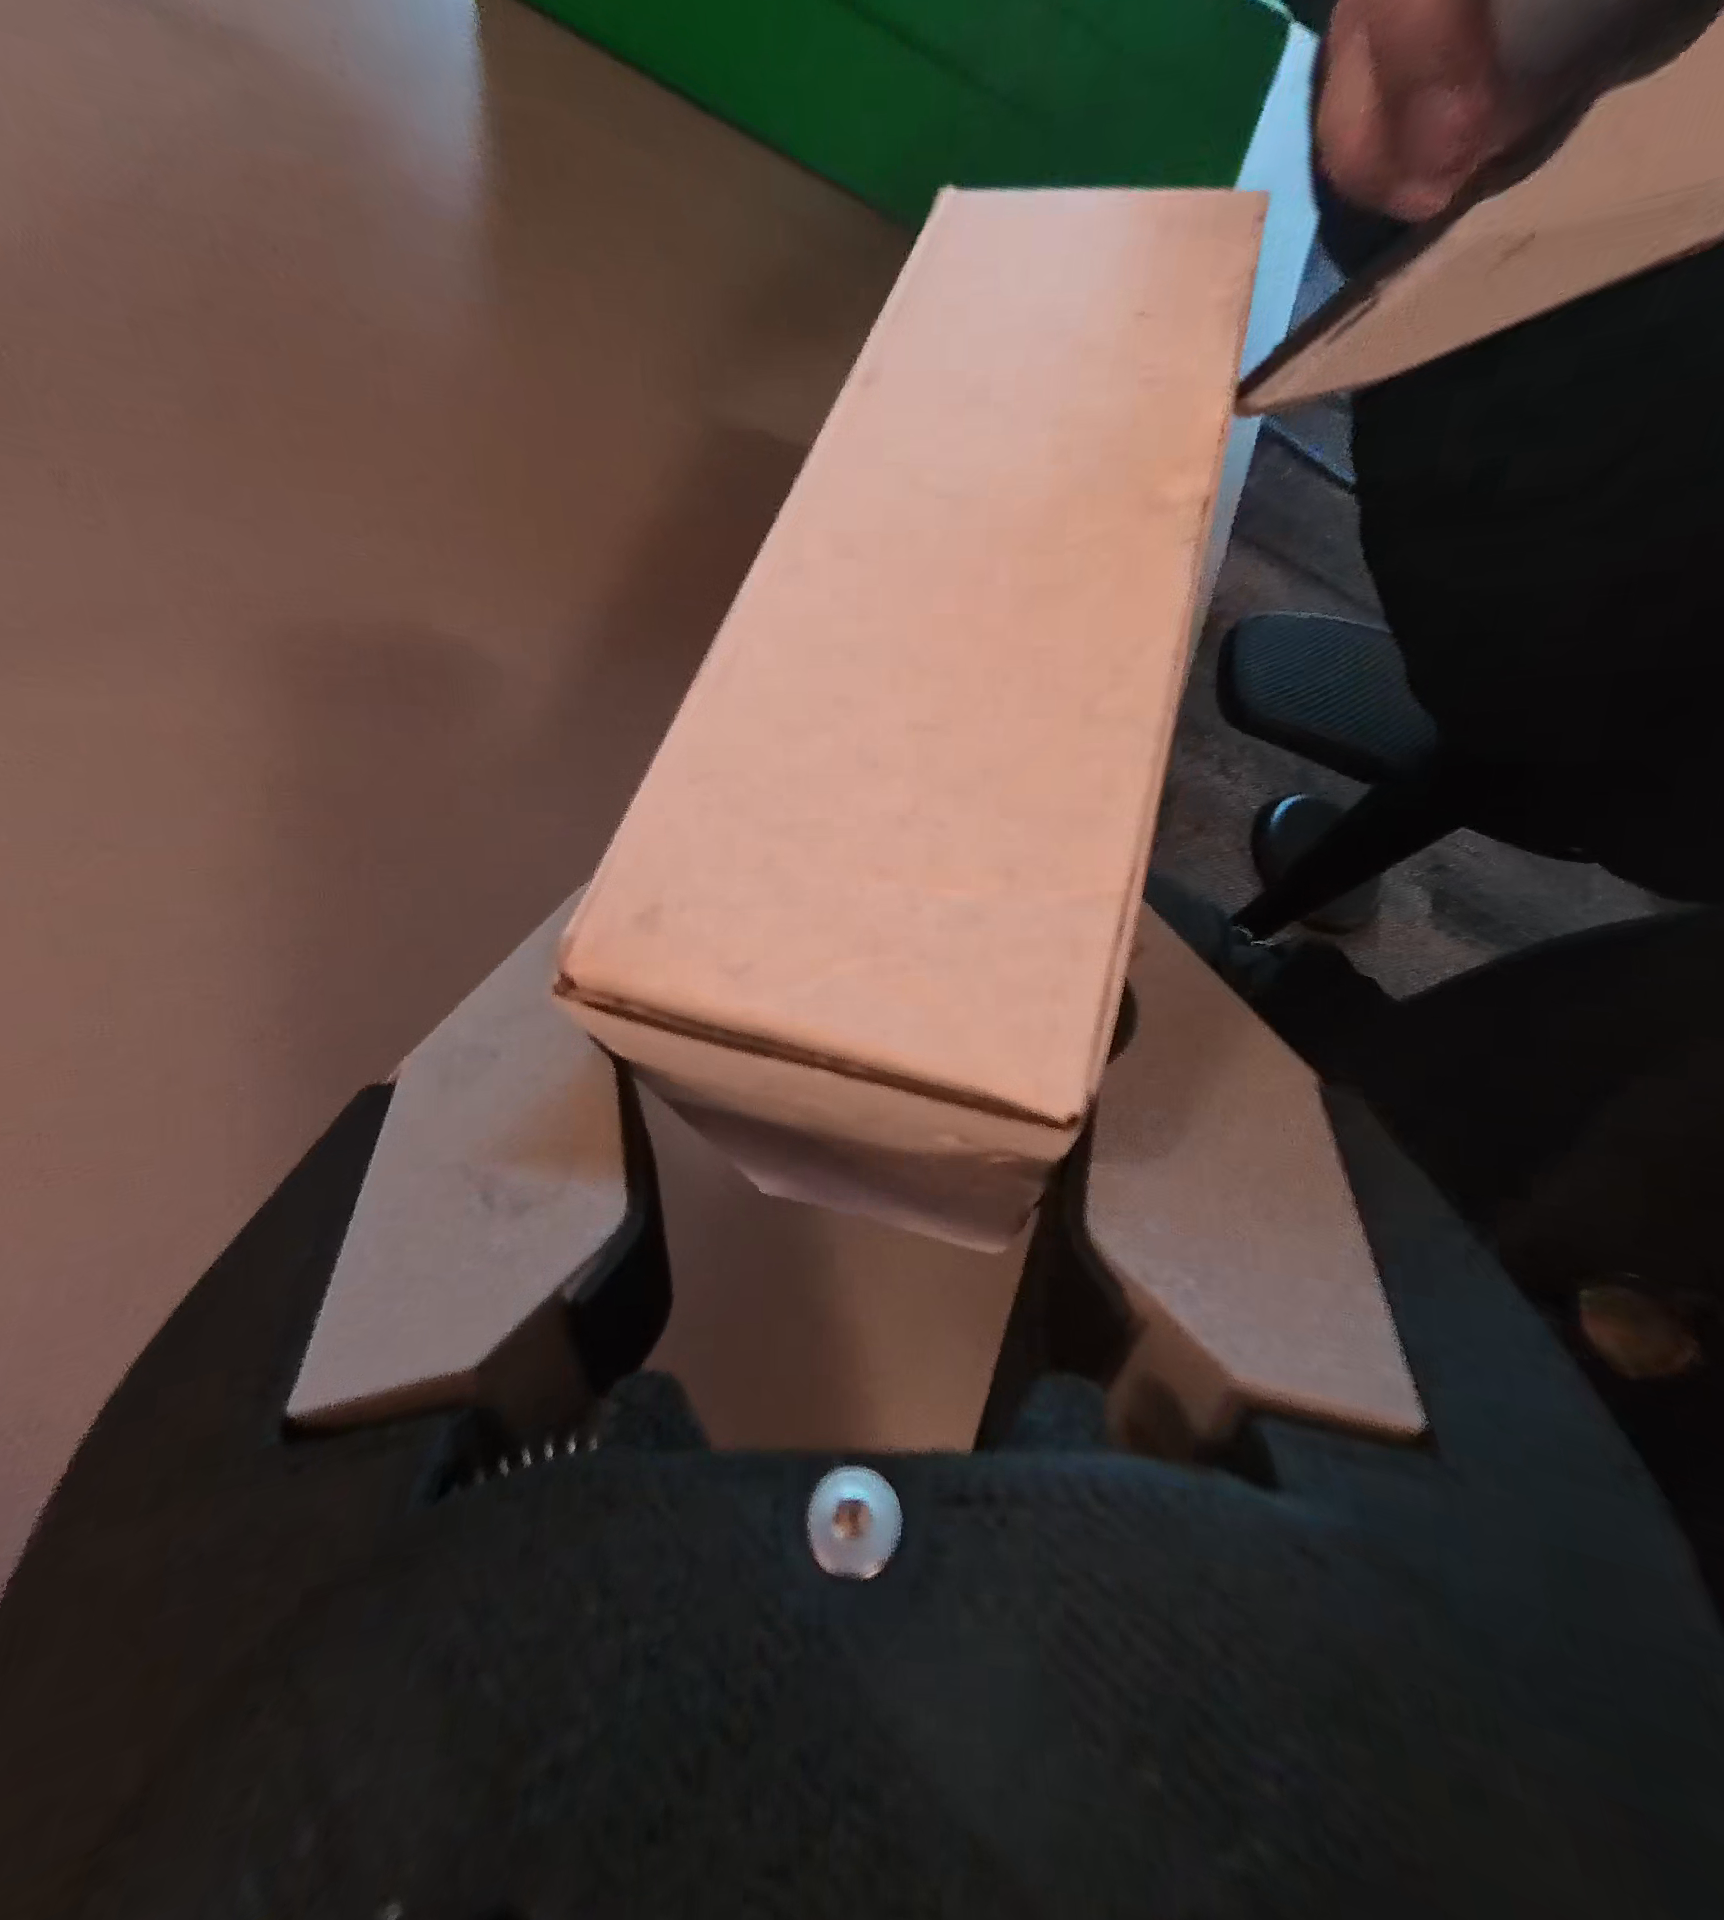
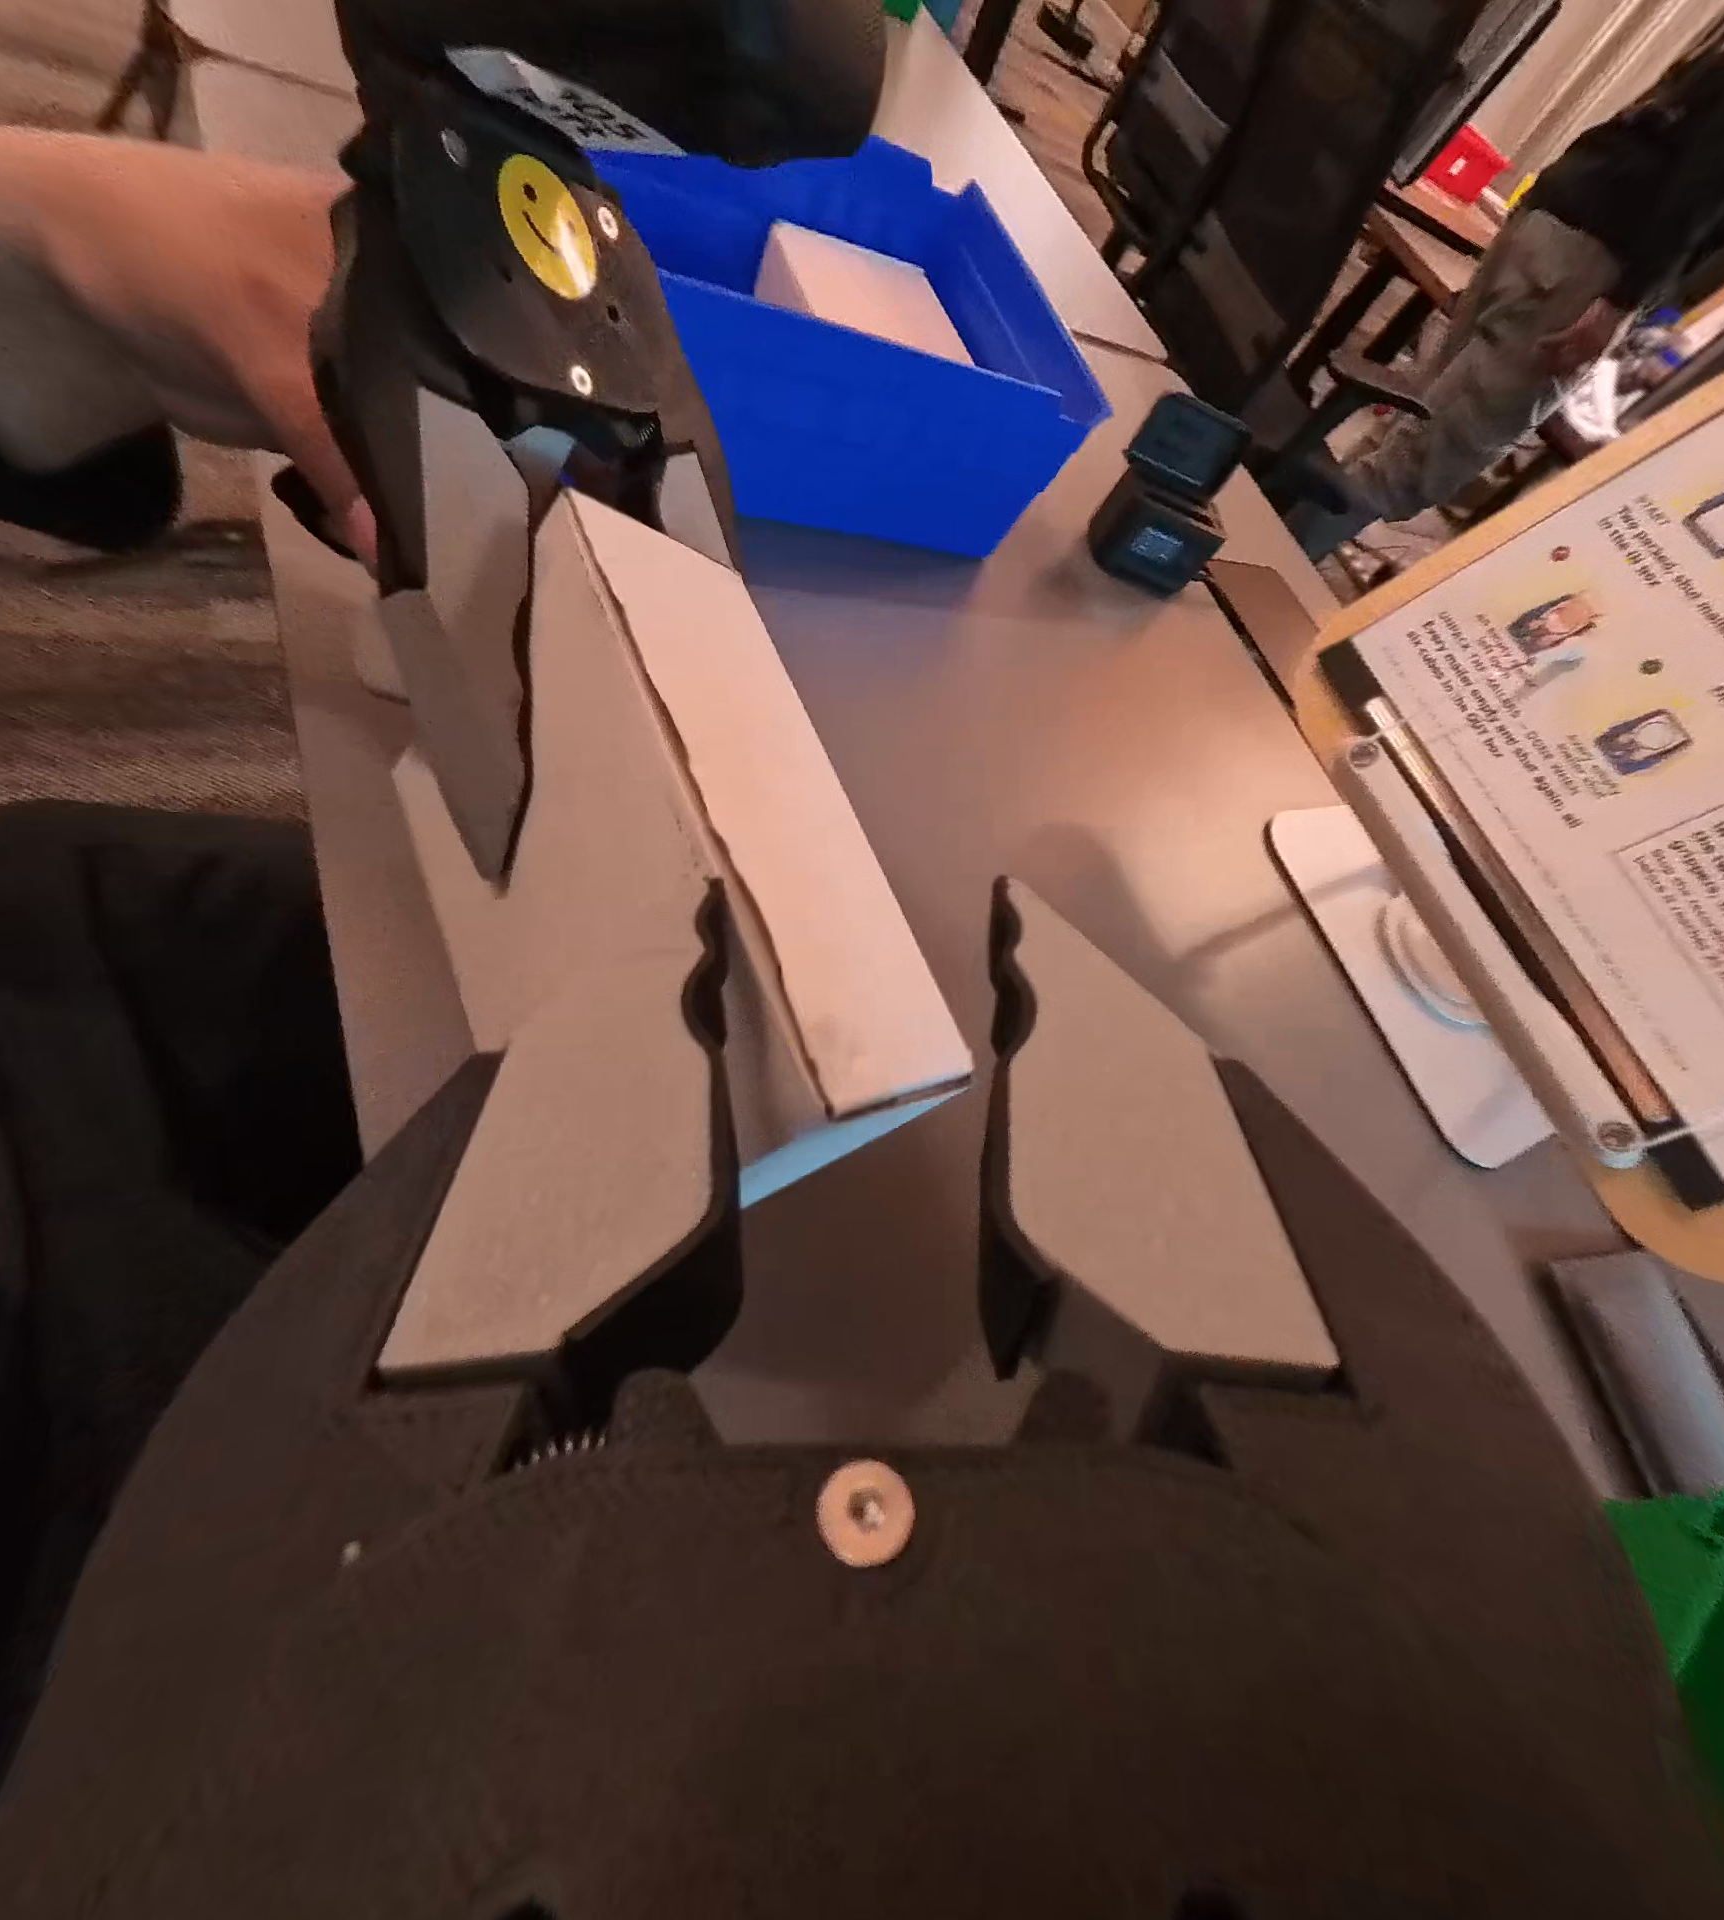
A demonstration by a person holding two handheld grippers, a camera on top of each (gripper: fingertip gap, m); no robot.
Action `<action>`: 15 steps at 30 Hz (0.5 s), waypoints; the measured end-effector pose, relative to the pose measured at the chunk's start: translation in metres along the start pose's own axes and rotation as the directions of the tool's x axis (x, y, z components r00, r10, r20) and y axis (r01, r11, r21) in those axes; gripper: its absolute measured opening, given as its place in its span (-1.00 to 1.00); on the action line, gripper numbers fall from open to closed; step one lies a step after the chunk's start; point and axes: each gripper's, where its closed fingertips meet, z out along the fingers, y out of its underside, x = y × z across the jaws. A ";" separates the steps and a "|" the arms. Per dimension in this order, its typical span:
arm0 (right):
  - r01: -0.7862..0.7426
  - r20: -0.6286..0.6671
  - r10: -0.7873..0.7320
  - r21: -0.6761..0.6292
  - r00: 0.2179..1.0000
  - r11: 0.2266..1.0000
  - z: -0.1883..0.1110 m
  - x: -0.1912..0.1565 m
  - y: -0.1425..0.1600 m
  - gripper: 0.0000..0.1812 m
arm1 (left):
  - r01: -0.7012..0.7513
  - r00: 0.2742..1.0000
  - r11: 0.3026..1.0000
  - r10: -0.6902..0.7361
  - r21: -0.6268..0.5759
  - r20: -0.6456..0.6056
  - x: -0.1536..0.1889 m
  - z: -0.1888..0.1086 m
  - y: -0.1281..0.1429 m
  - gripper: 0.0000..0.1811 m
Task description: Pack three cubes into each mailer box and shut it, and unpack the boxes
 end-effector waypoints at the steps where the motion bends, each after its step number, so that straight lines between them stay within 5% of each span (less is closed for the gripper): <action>1: 0.016 -0.012 -0.016 -0.012 1.000 1.000 0.001 -0.001 0.000 -0.47 | -0.004 1.000 1.000 0.005 -0.012 0.007 0.000 0.001 0.002 0.00; 15: 0.236 -0.068 -0.245 -0.117 0.967 0.965 0.006 -0.010 0.008 -0.64 | 0.000 0.998 0.997 0.005 -0.077 0.060 0.001 0.009 0.009 -0.01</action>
